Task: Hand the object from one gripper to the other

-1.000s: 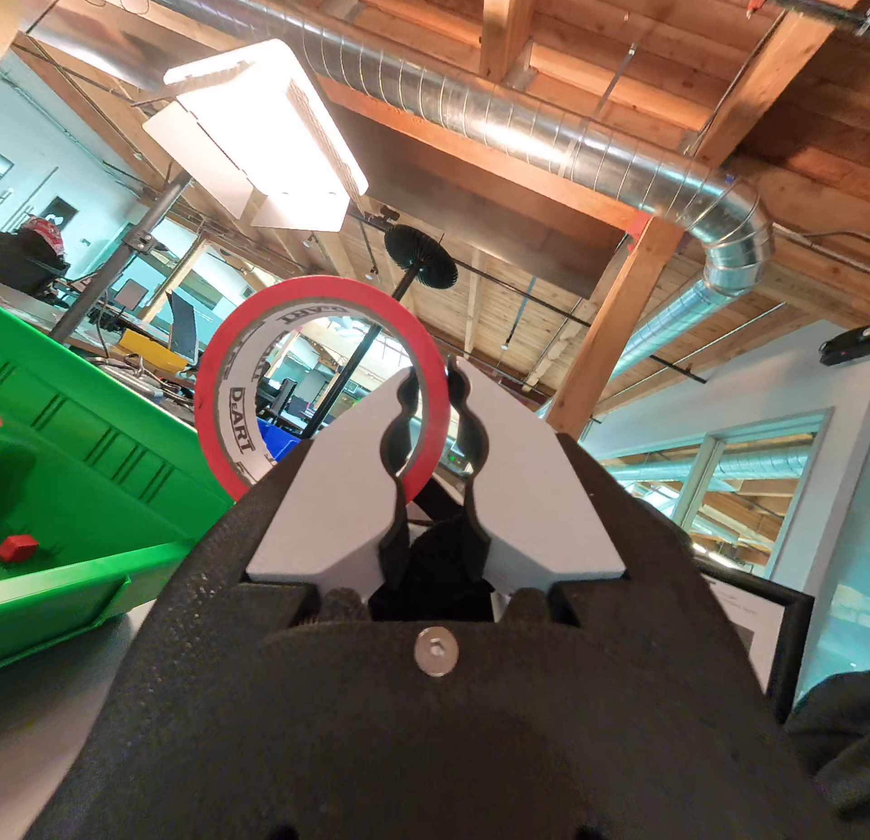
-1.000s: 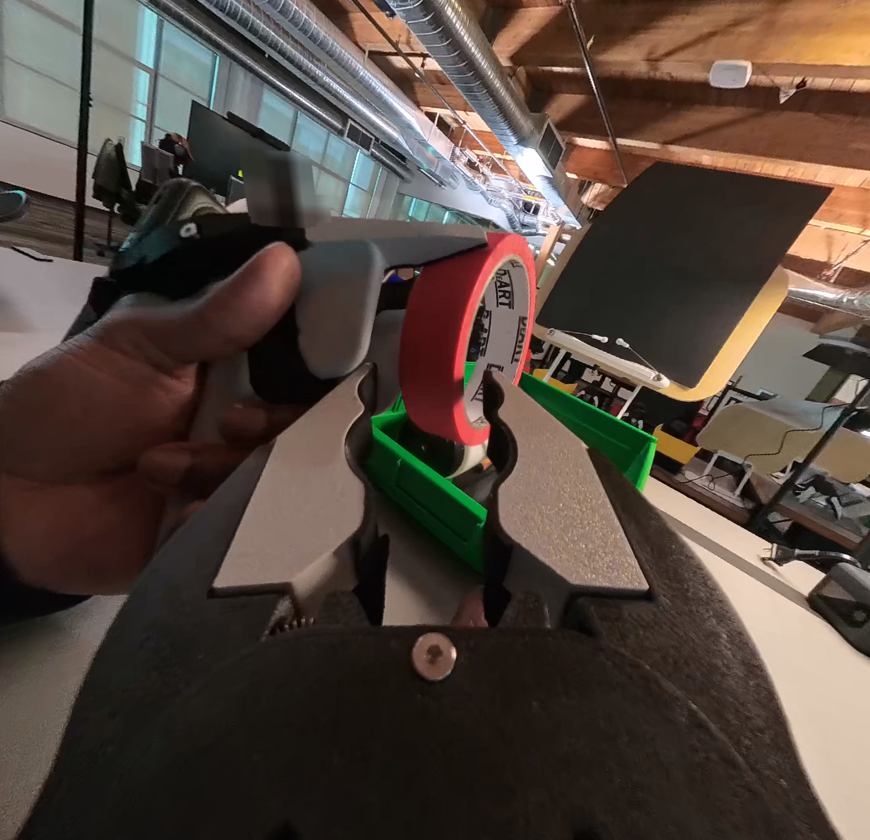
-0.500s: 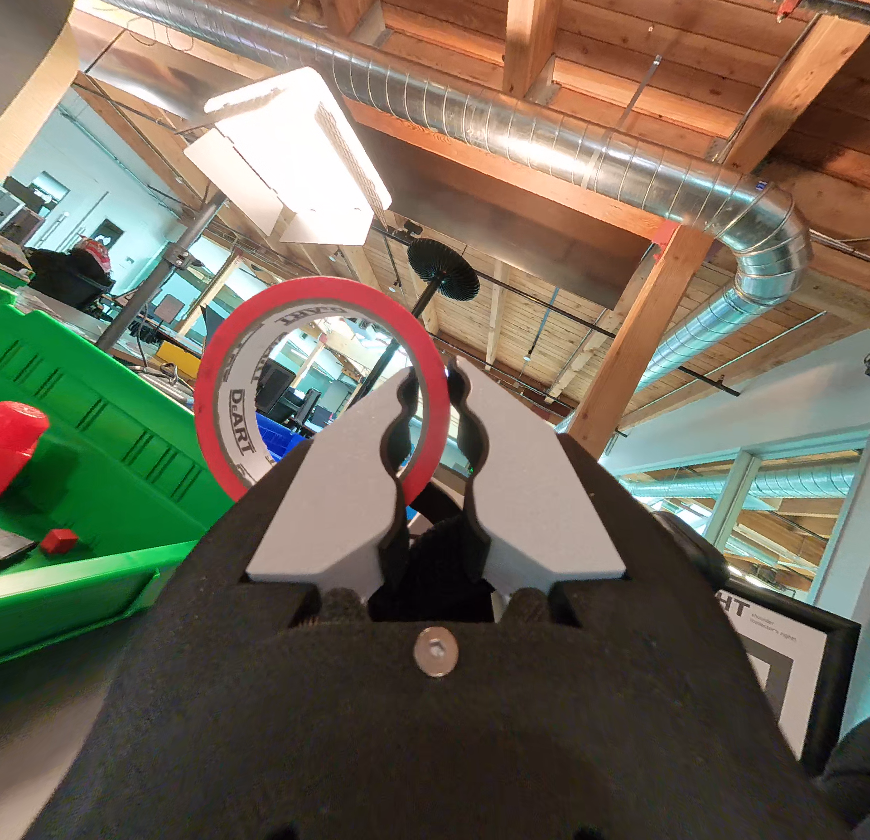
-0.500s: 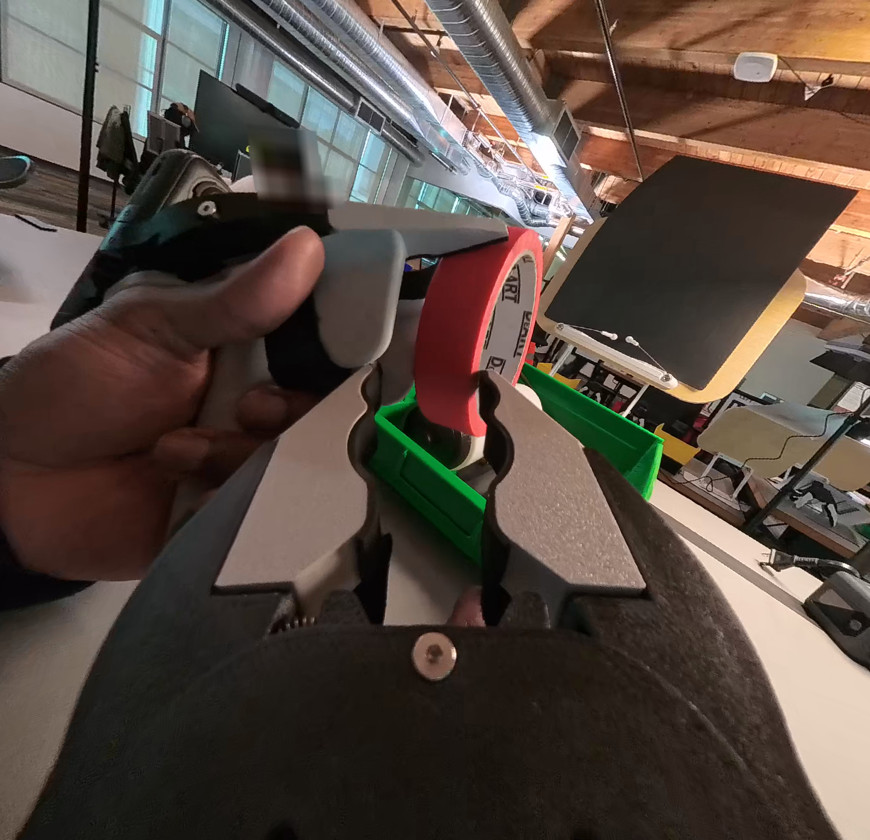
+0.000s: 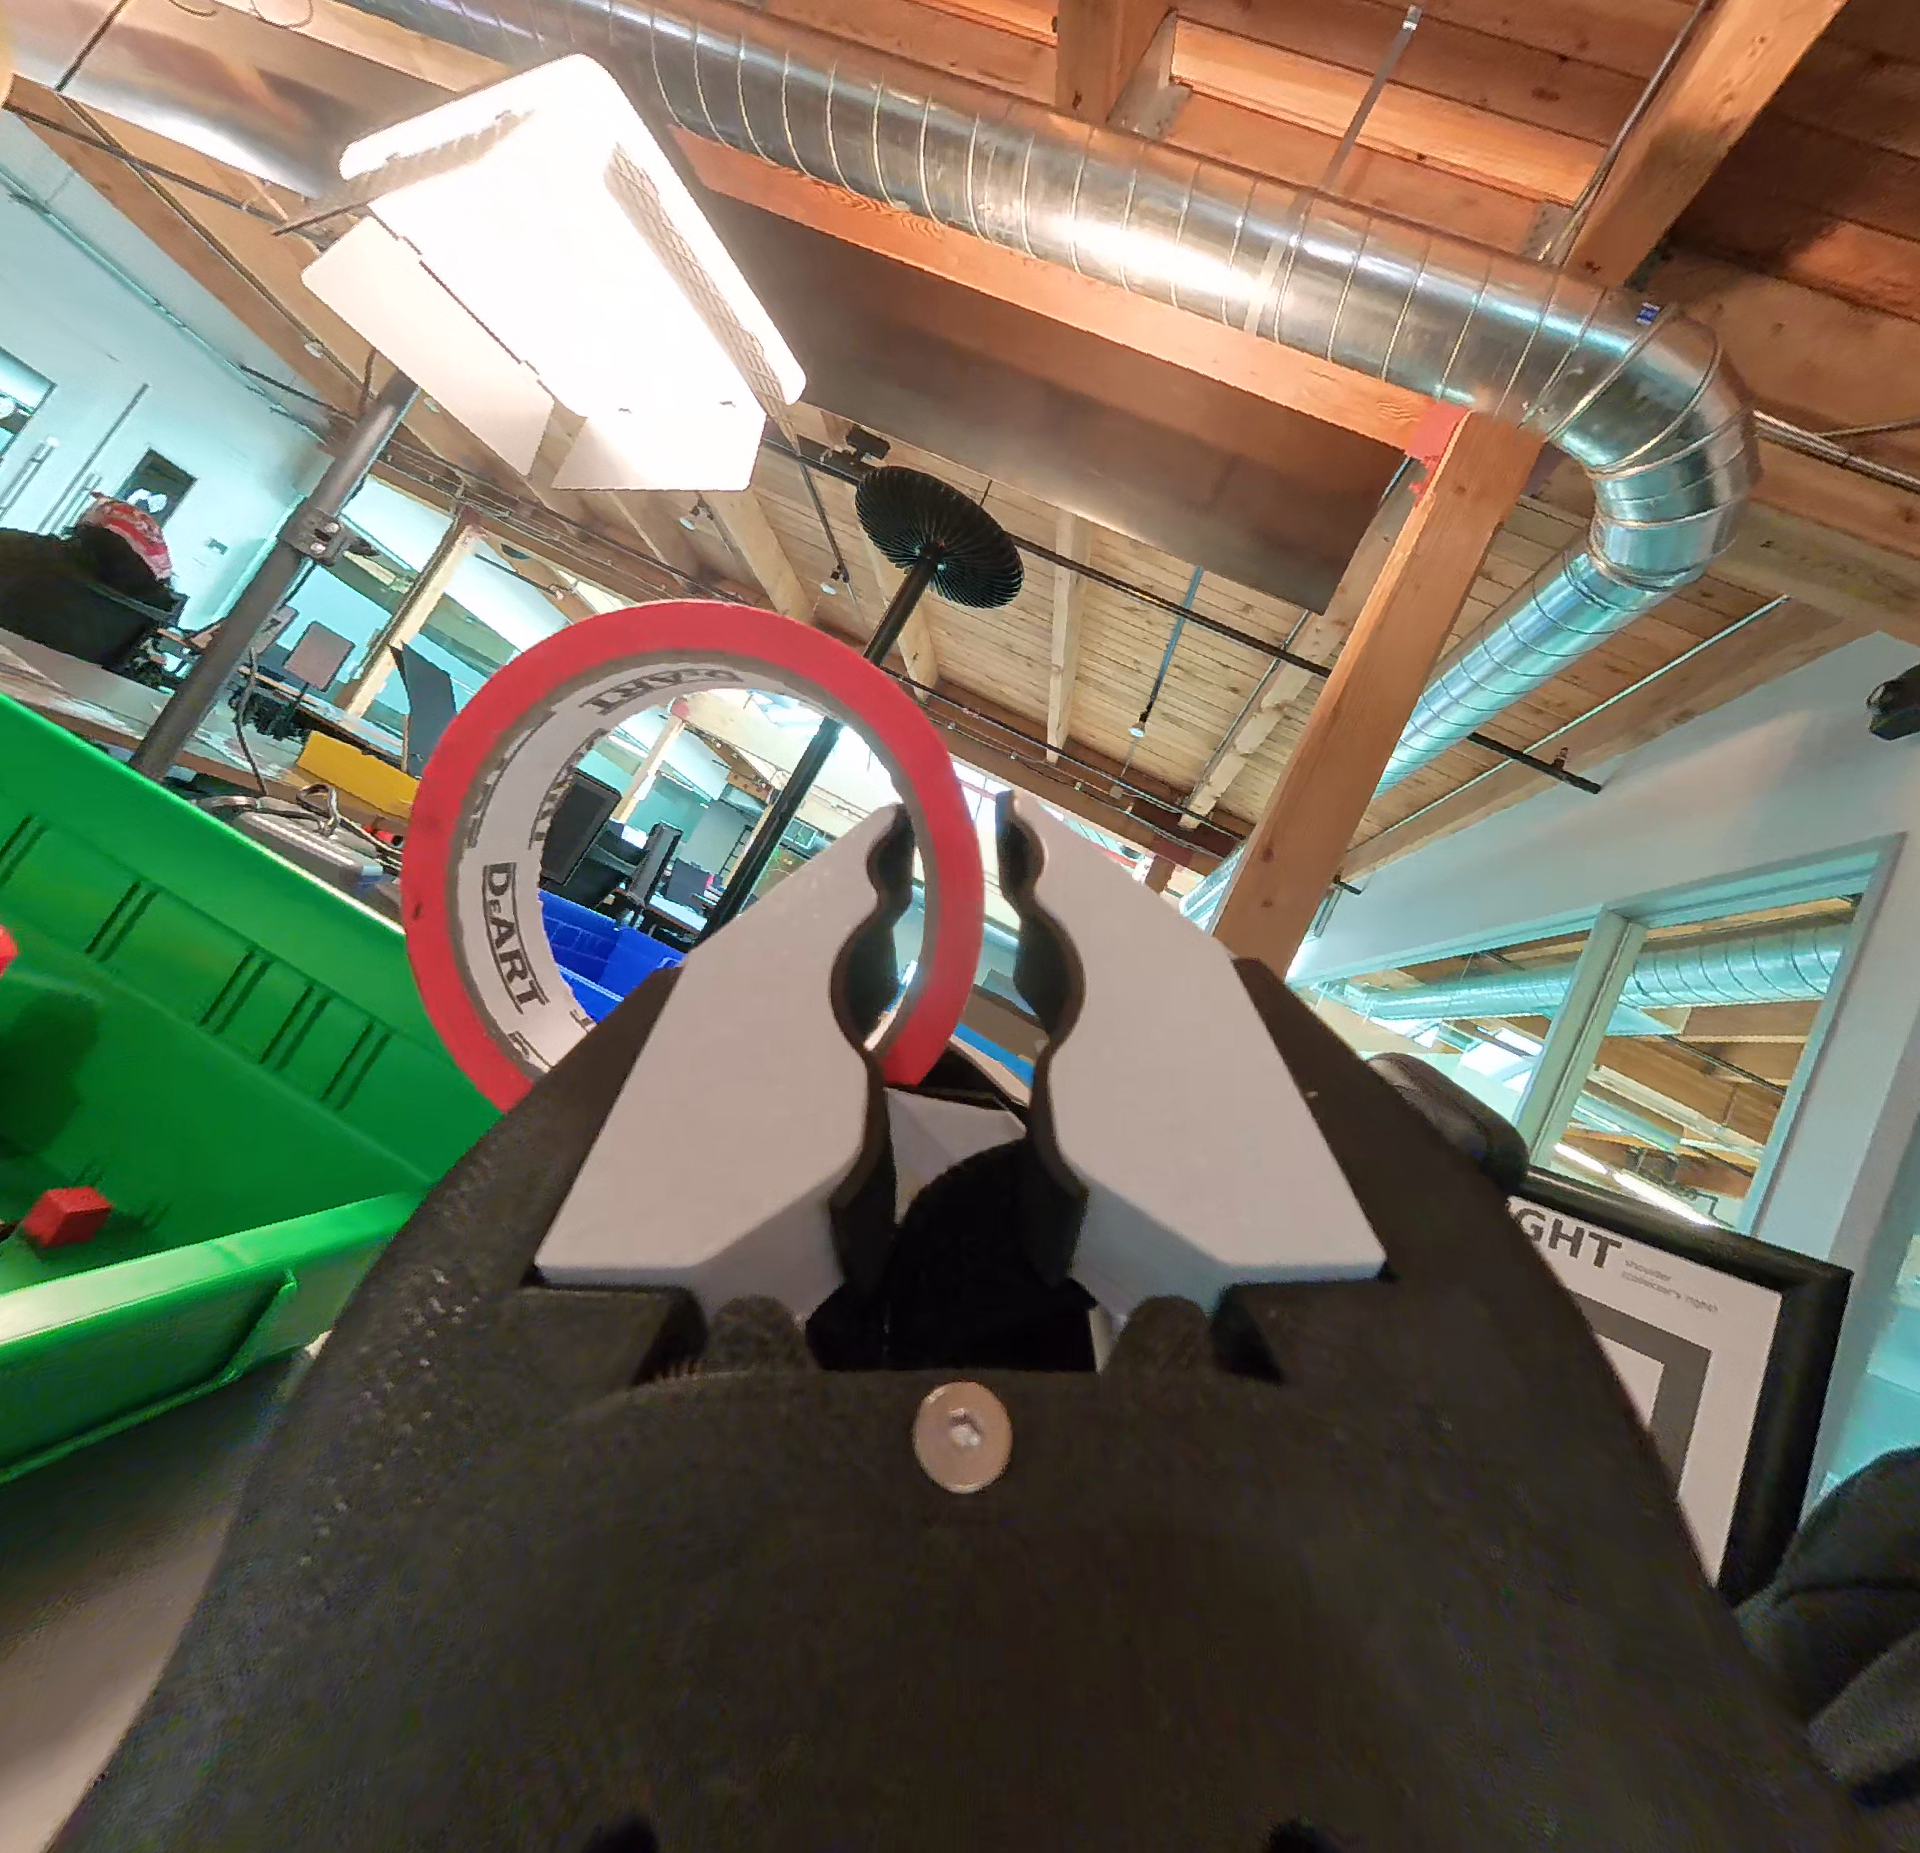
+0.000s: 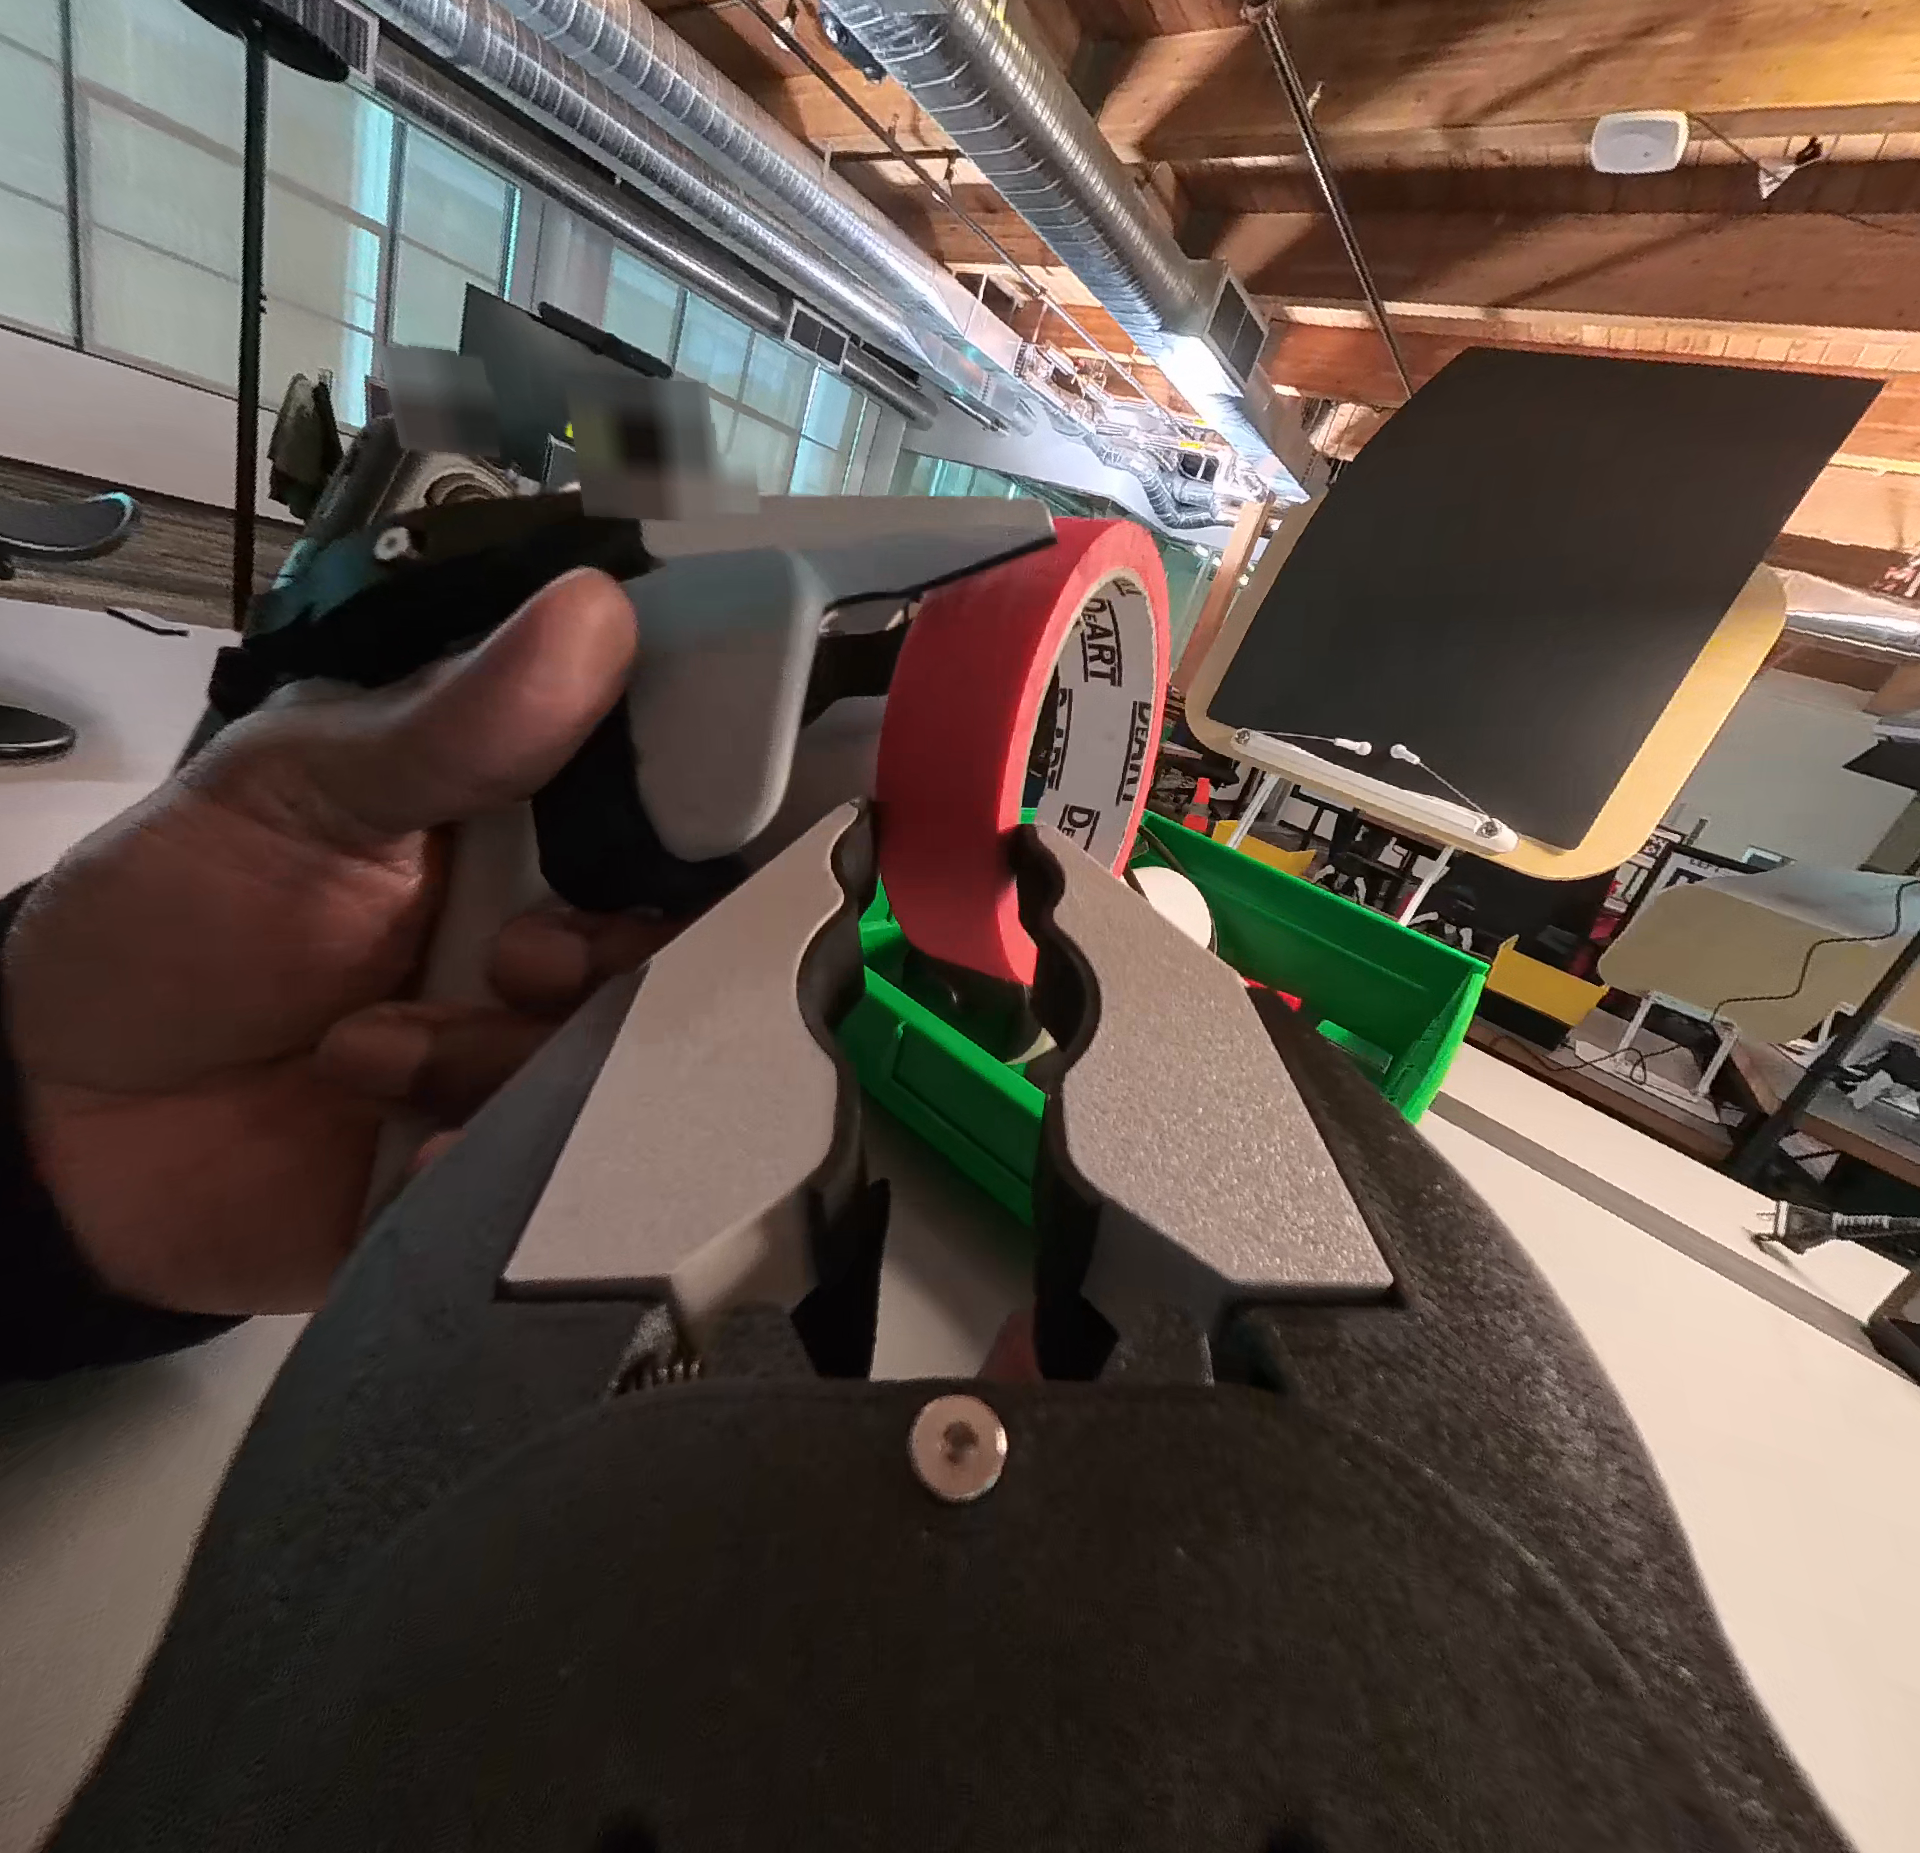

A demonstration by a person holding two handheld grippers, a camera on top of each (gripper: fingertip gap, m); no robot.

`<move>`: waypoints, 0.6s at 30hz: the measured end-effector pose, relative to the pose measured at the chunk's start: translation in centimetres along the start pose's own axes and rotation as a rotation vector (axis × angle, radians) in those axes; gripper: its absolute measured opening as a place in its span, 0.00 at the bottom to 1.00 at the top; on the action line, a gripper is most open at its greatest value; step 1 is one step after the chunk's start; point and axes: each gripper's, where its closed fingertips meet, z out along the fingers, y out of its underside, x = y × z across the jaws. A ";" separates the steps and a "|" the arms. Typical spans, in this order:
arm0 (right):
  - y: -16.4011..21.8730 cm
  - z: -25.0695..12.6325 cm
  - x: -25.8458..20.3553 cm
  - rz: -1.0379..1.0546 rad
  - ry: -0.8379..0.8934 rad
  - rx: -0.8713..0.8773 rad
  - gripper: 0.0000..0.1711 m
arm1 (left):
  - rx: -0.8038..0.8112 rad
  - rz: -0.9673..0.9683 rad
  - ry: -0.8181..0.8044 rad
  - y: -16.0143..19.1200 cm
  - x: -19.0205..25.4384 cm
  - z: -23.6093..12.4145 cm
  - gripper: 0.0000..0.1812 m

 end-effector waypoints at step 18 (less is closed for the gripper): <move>-0.4 -0.8 2.9 0.482 -0.070 0.089 0.16 | -0.374 0.635 -0.208 2.1 -2.0 -1.5 0.20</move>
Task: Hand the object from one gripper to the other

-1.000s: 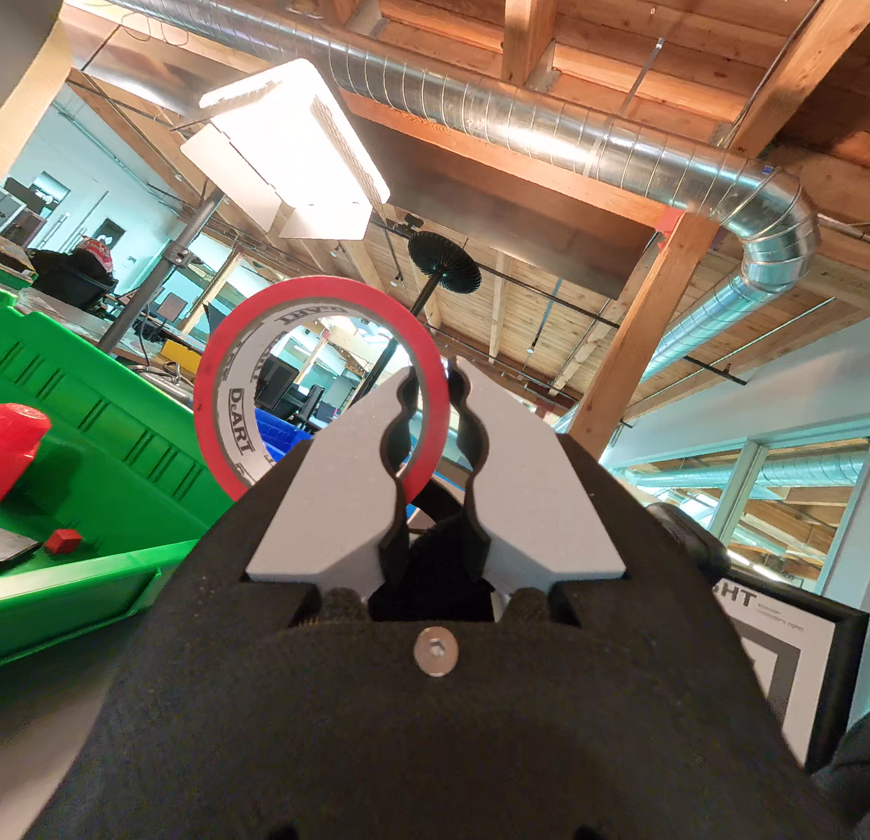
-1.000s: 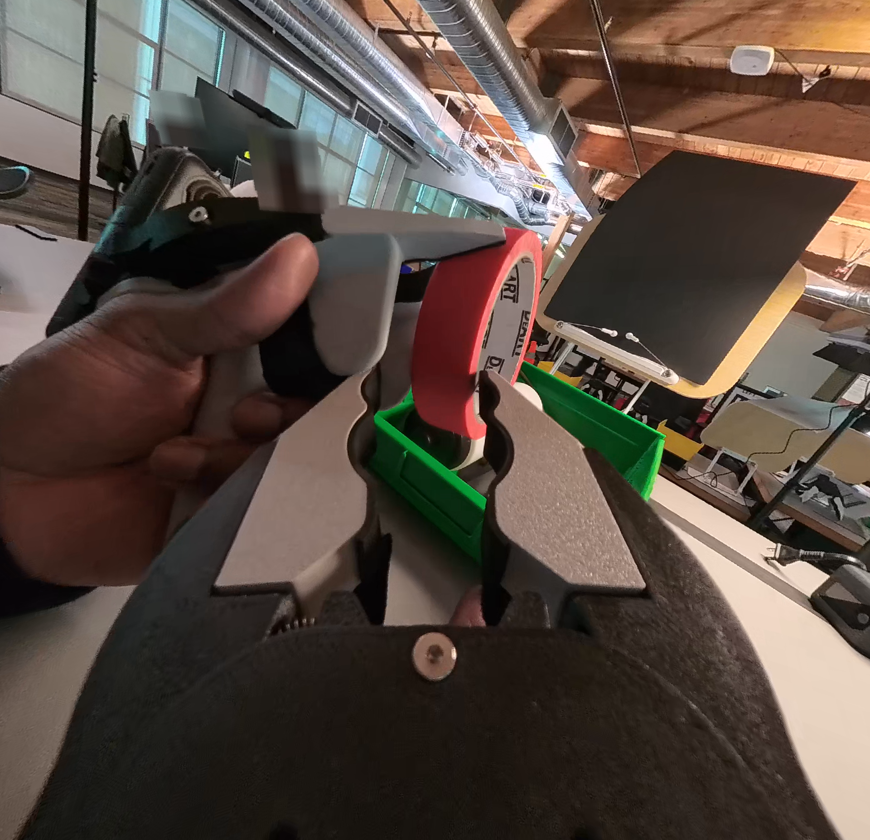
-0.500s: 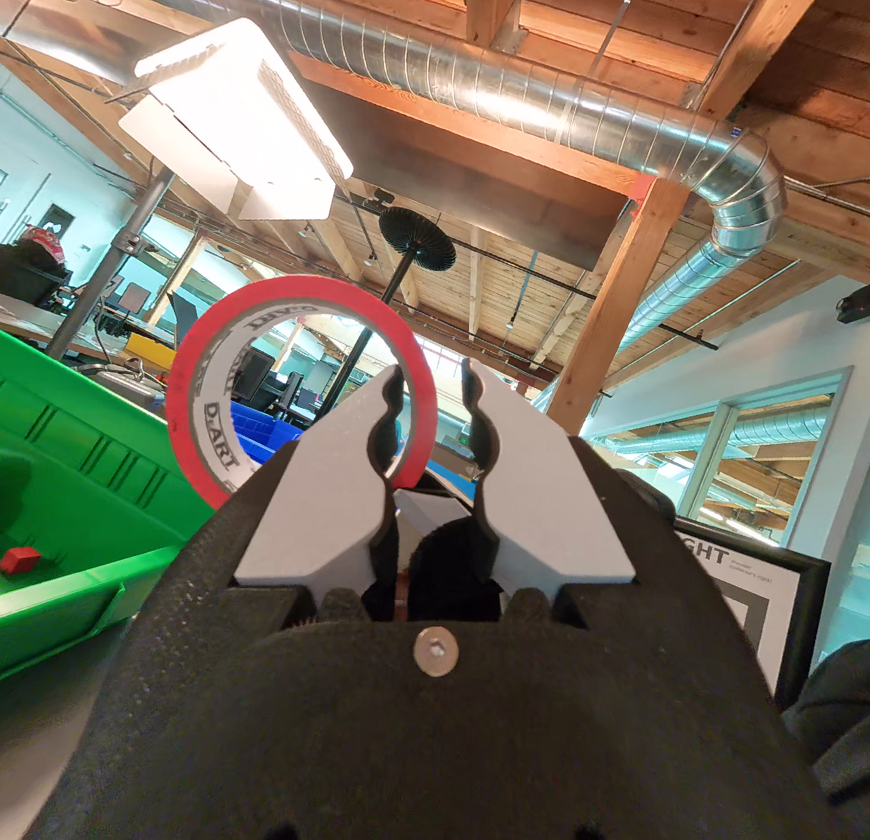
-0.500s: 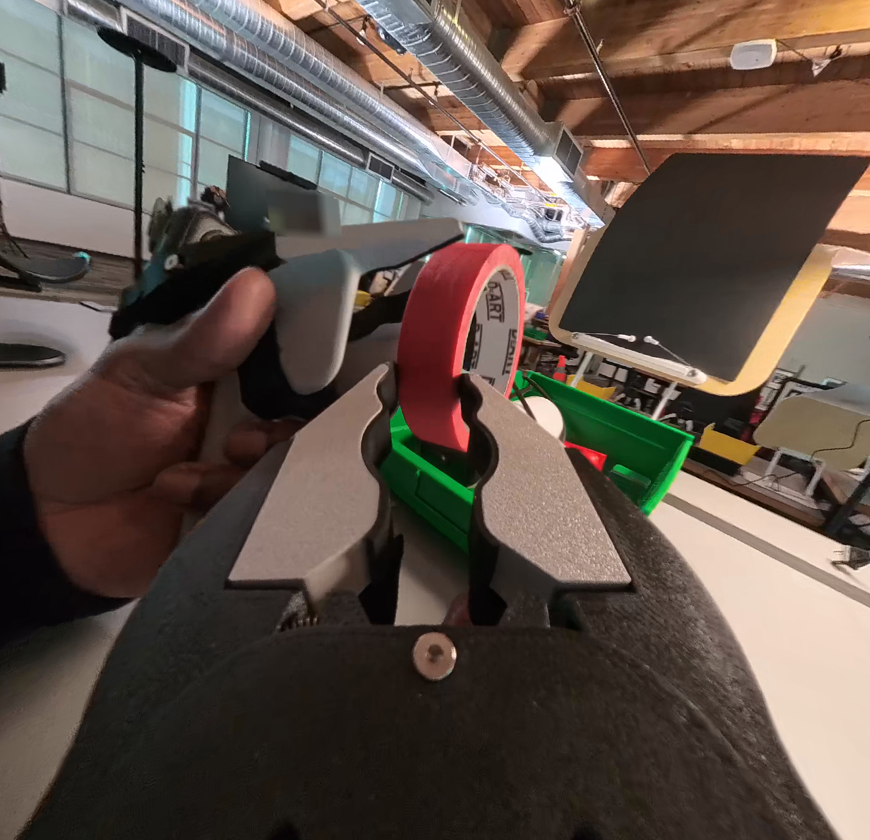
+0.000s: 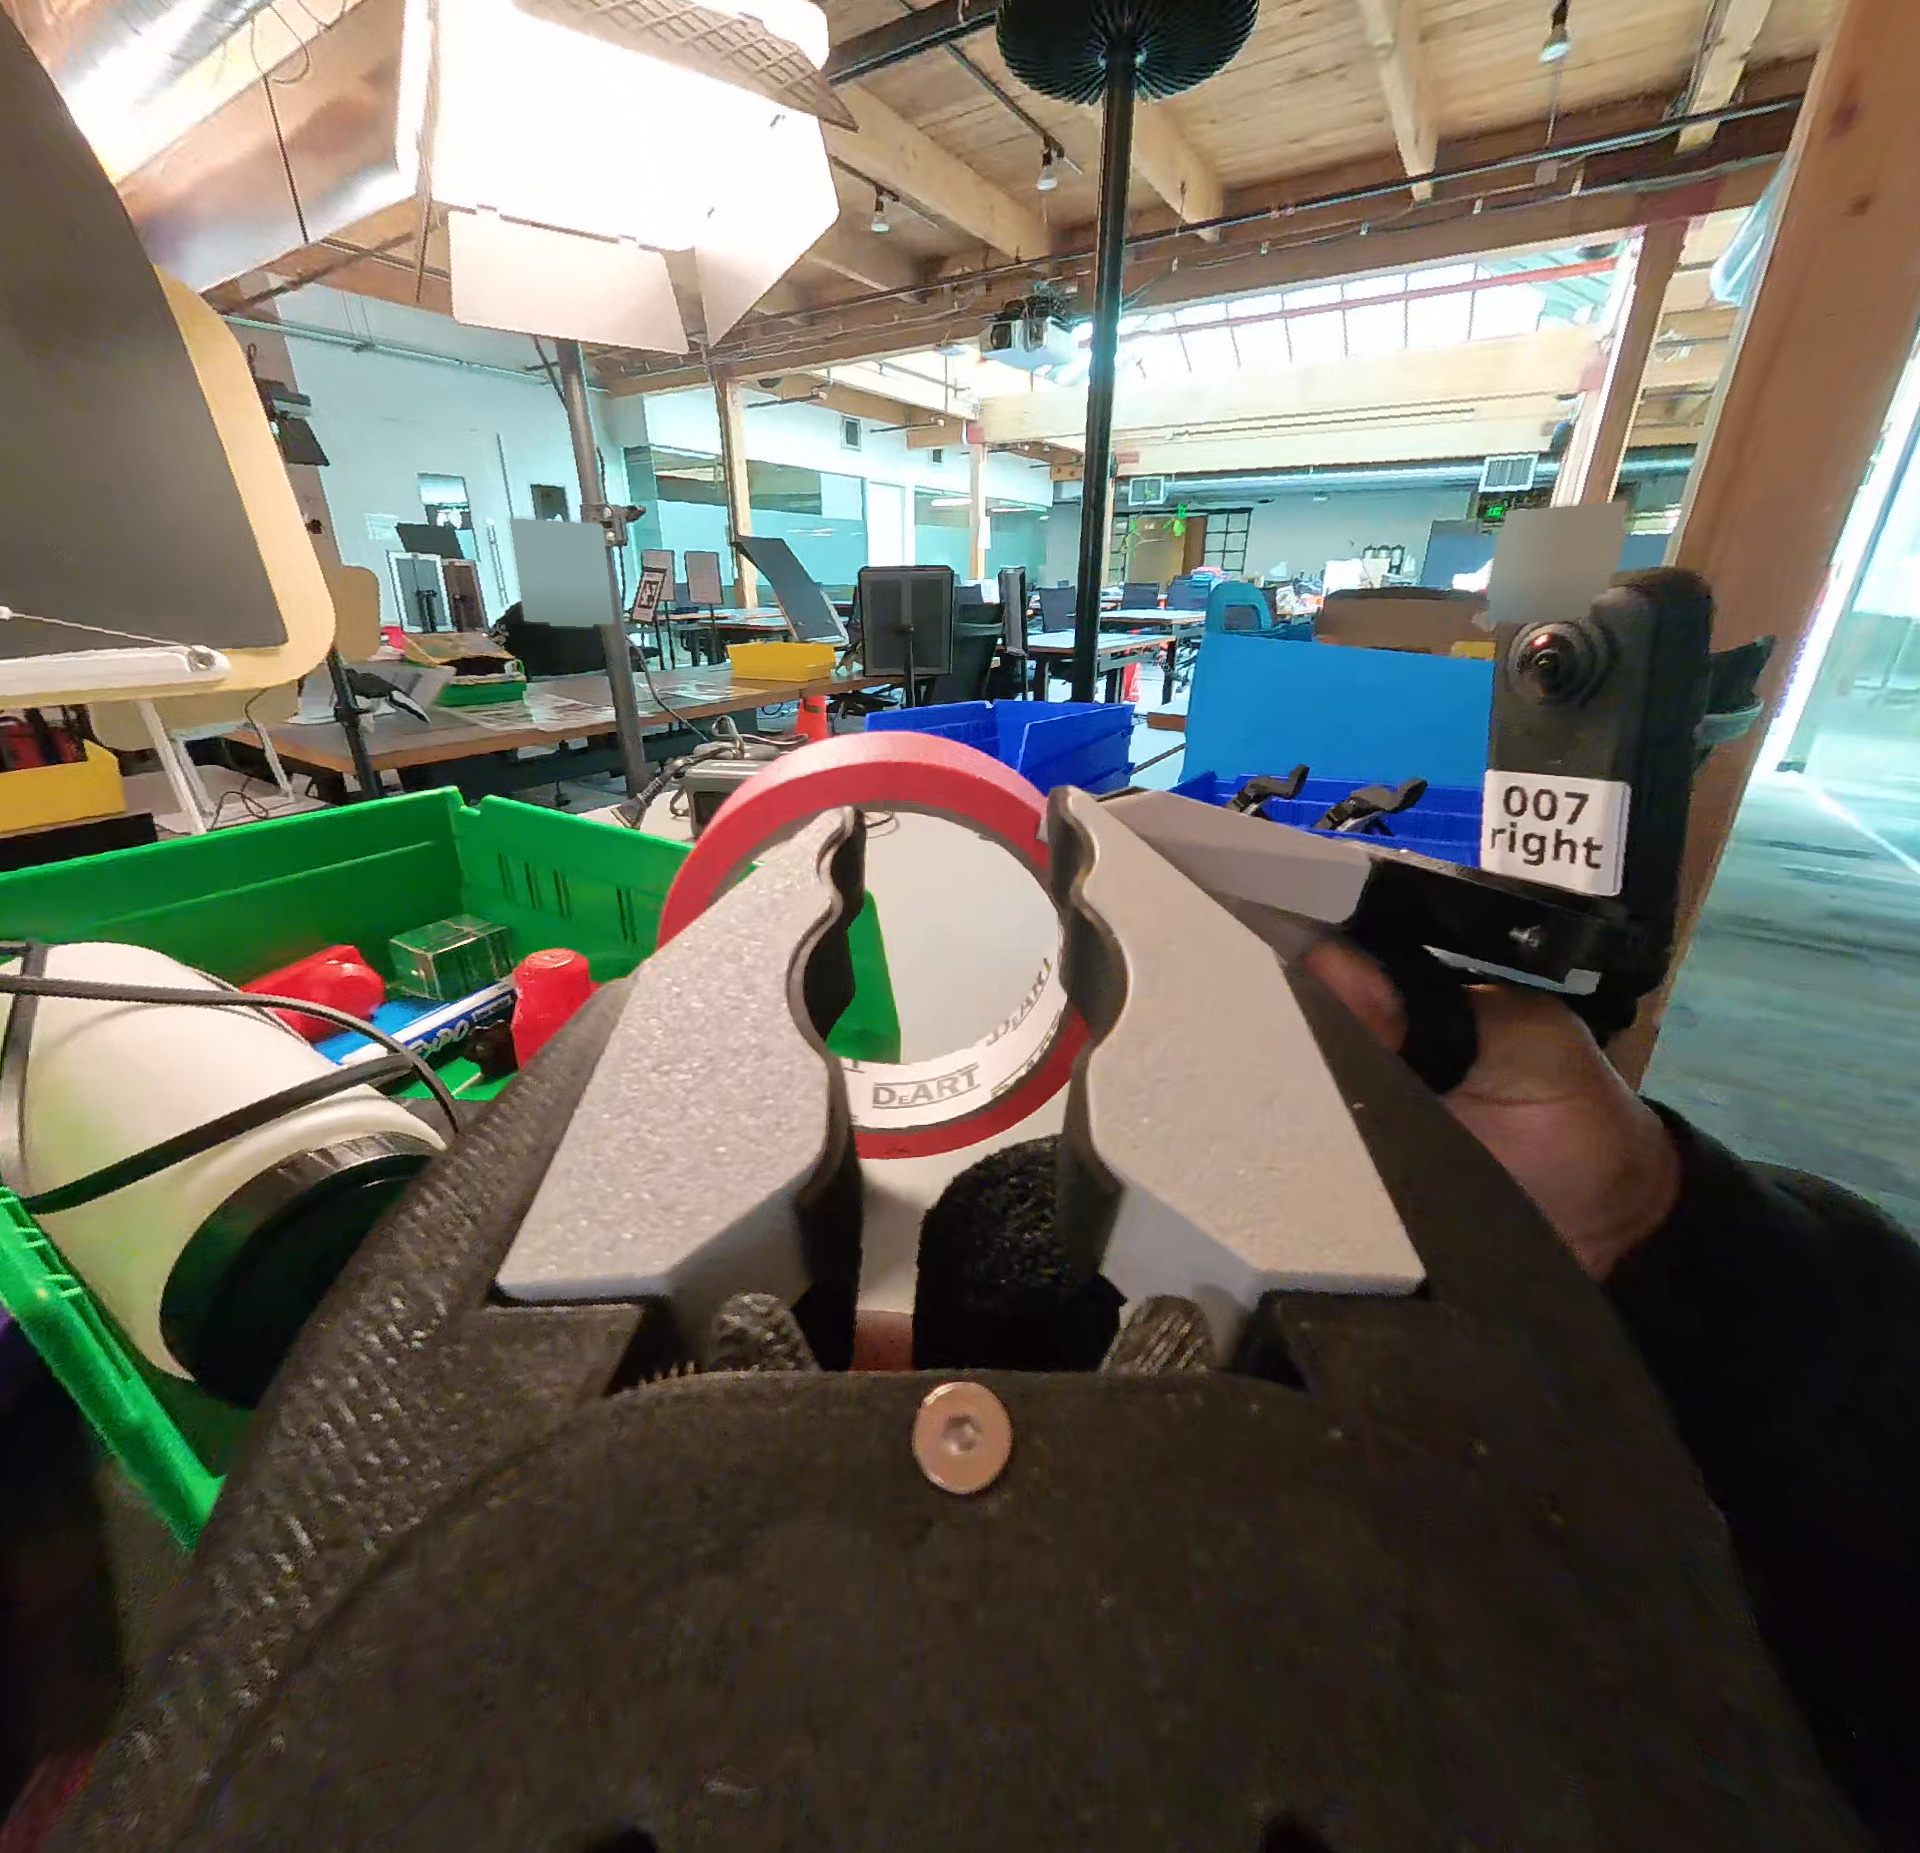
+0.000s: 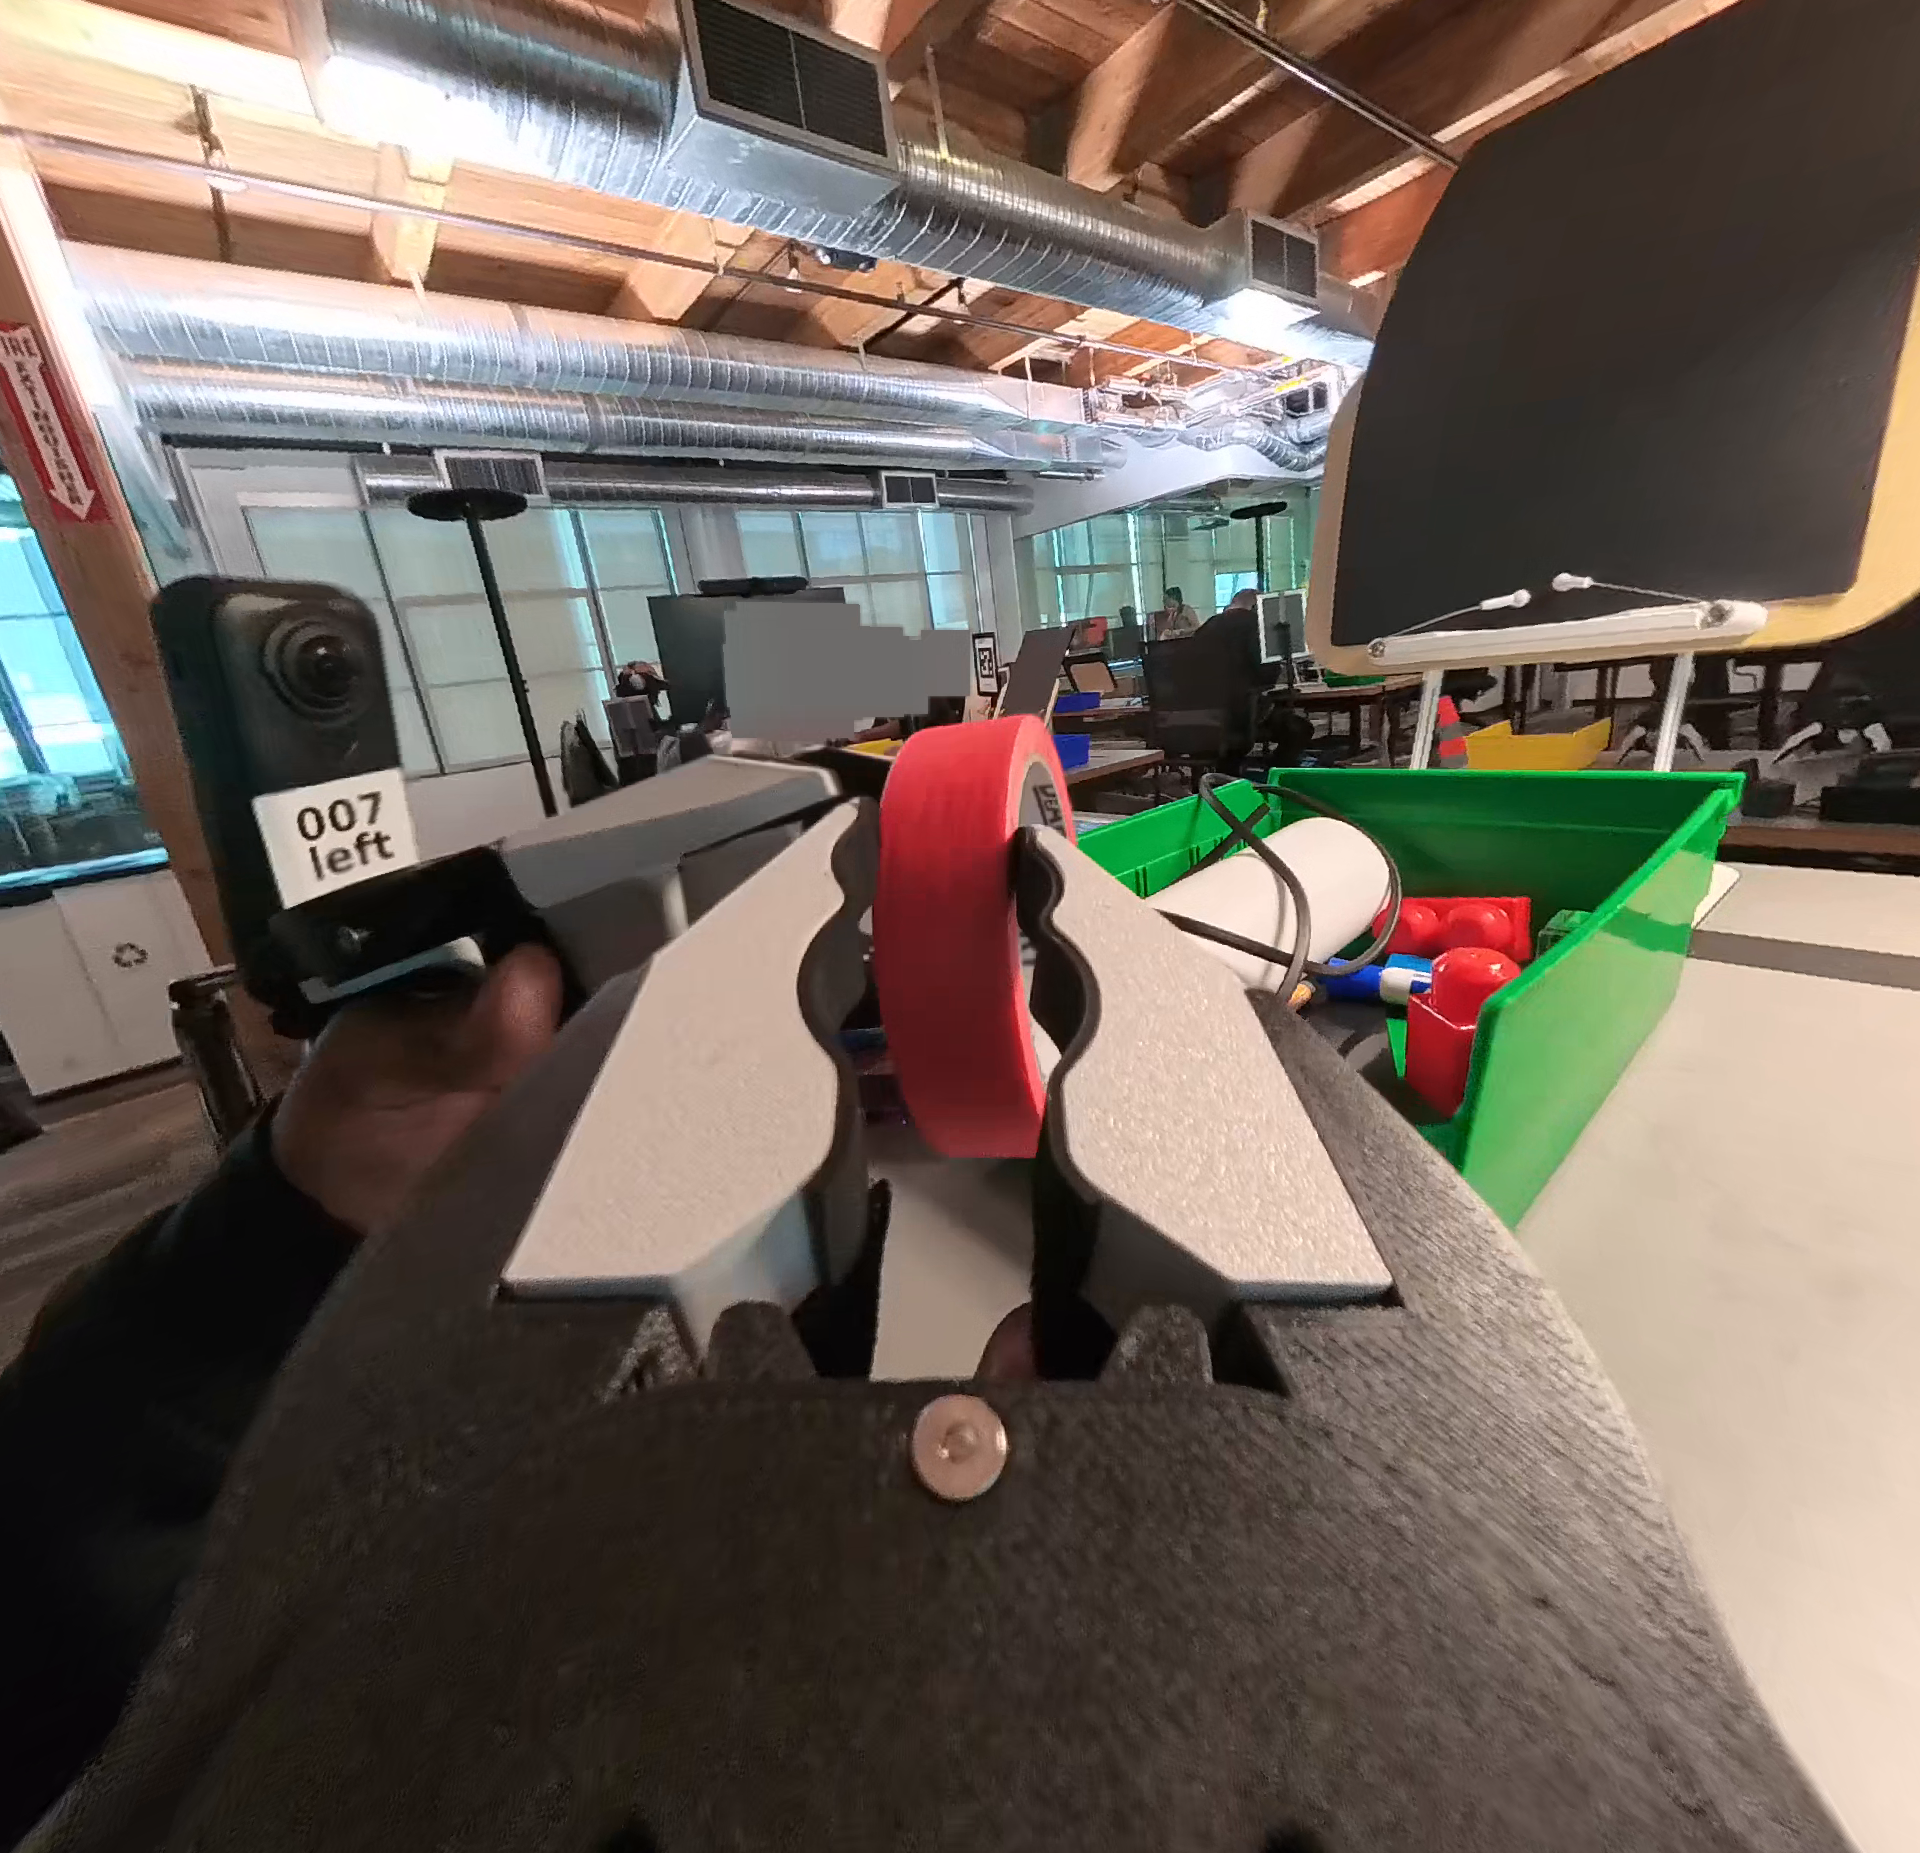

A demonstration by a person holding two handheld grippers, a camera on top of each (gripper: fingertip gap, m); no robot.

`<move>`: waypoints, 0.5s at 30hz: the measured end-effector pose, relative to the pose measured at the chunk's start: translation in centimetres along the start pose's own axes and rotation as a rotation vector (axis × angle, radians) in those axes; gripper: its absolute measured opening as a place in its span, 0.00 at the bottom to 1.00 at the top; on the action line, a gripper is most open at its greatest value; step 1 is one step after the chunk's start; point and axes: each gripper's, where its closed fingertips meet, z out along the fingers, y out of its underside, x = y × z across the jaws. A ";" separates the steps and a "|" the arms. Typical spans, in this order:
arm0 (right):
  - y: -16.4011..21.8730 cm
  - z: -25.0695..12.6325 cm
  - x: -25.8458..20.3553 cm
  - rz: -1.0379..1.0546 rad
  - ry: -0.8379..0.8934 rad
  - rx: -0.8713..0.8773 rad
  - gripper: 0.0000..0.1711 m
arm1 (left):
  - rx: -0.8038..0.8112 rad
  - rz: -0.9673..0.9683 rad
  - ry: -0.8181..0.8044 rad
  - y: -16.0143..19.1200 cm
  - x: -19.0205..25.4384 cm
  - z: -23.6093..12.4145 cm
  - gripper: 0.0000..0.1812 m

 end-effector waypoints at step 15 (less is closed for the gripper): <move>-4.8 -2.5 -1.6 0.443 -0.368 0.284 0.16 | 0.067 -0.317 0.189 -0.9 1.1 -0.5 0.34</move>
